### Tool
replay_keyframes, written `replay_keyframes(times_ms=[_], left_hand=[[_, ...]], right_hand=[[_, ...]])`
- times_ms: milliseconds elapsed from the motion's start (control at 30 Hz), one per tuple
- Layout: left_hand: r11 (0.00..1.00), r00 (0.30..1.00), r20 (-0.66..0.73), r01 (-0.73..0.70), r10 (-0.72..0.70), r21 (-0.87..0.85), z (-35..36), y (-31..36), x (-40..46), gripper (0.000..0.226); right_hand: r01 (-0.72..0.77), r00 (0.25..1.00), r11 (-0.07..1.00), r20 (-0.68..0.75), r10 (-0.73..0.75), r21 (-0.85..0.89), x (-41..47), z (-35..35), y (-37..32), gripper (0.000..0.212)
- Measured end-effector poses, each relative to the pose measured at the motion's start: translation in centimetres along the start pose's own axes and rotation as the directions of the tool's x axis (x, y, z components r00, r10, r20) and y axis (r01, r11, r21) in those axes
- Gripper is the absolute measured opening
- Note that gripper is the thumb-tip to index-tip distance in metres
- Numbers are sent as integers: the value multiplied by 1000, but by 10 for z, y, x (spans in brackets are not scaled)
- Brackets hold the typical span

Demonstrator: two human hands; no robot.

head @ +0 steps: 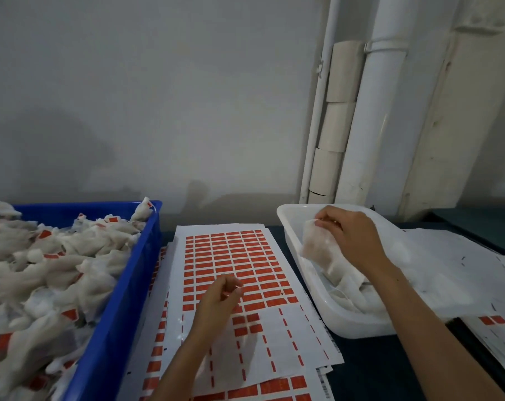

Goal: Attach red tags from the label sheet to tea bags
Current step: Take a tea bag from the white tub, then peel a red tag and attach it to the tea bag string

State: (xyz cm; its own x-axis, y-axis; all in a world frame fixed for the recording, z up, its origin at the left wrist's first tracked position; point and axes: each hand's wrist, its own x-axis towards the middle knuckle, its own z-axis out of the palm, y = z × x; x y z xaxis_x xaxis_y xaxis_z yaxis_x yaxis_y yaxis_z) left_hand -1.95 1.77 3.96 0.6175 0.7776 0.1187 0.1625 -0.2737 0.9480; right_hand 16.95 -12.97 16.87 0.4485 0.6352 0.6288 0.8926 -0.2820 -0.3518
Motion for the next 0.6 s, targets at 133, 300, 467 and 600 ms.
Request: replay_keyframes(times_ms=[133, 300, 467, 600], left_hand=[[986, 988, -31, -151, 149, -69, -14, 8, -8, 30], [969, 973, -62, -227, 222, -97, -22, 1, -12, 49], [996, 992, -94, 89, -87, 10, -25, -40, -19, 14], [979, 963, -256, -33, 85, 201, -11, -49, -3, 14]], right_hand=[[33, 993, 991, 112, -47, 127, 2, 35, -40, 12], [6, 933, 976, 350, -83, 216, -13, 87, -66, 16], [-4, 907, 980, 414, -81, 200, -33, 126, -66, 18], [-84, 900, 966, 435, -31, 243, -44, 143, -63, 15]])
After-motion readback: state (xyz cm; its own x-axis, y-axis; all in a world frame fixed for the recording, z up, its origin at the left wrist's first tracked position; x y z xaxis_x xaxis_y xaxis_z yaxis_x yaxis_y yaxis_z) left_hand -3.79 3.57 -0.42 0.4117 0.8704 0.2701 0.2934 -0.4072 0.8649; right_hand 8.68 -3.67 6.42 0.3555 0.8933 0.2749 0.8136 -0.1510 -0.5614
